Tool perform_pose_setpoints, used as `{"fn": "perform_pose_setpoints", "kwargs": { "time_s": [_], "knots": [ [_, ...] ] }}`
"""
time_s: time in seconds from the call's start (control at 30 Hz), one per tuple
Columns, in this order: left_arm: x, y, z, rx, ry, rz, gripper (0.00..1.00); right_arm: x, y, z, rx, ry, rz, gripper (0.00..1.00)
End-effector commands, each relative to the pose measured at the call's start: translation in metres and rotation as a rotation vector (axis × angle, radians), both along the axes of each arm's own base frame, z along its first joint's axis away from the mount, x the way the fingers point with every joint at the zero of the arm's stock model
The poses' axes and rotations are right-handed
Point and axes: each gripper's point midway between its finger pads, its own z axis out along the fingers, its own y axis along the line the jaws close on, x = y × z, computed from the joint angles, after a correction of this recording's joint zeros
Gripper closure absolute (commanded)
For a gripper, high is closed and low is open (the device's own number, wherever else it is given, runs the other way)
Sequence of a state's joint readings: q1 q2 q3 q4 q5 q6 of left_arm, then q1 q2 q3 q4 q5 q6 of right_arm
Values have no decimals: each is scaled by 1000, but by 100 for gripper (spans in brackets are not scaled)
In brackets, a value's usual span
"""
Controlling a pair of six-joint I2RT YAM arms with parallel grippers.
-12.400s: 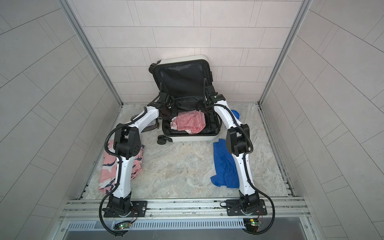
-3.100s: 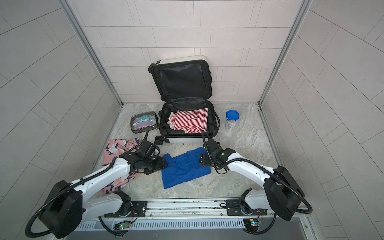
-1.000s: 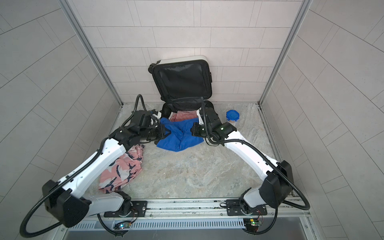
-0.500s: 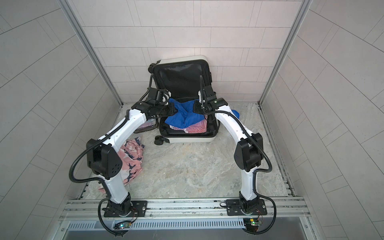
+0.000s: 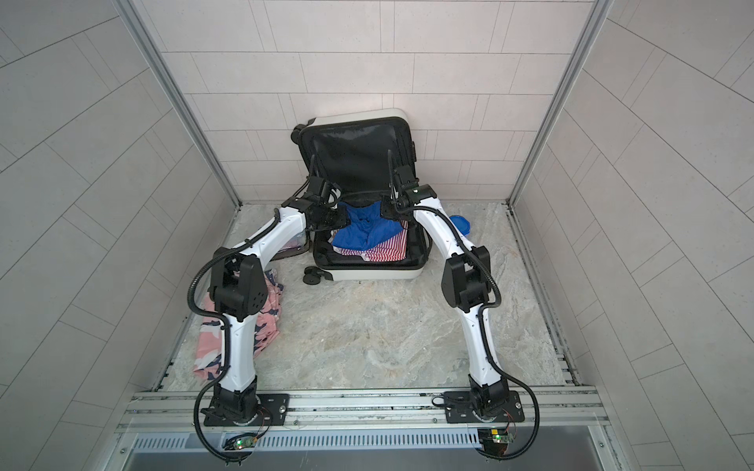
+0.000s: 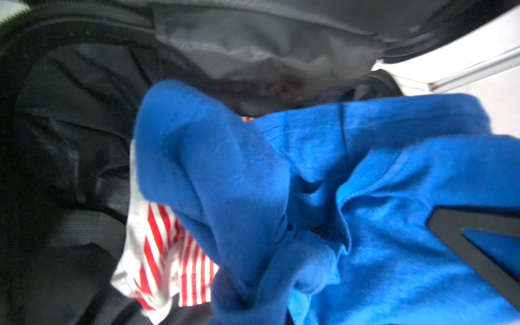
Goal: Pack the luggage
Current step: 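Lift the blue shirt with both grippers and carry it into the suitcase, then lower the blue shirt onto the striped shirt and open both grippers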
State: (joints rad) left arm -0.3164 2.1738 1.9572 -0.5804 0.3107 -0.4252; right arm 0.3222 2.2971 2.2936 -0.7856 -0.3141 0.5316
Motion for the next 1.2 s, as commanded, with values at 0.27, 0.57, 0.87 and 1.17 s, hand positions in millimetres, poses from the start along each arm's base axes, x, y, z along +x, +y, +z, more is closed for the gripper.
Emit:
{"fn": "perform_pose_setpoints", "kwargs": {
  "time_s": [0.27,0.57,0.87,1.17],
  "knots": [
    [31,16,-38,64,39,40,100,15,-22,-40,-74,46,-51,100],
    [31,24,-37,79,46,83,59,14,-26,-43,-84,56,-67,60],
    [32,28,-6,77,-15,102,45,12,-31,-8,-83,-5,-83,34],
    [28,34,28,82,-76,121,42,5,-49,14,-158,-38,-122,28]
  ]
}}
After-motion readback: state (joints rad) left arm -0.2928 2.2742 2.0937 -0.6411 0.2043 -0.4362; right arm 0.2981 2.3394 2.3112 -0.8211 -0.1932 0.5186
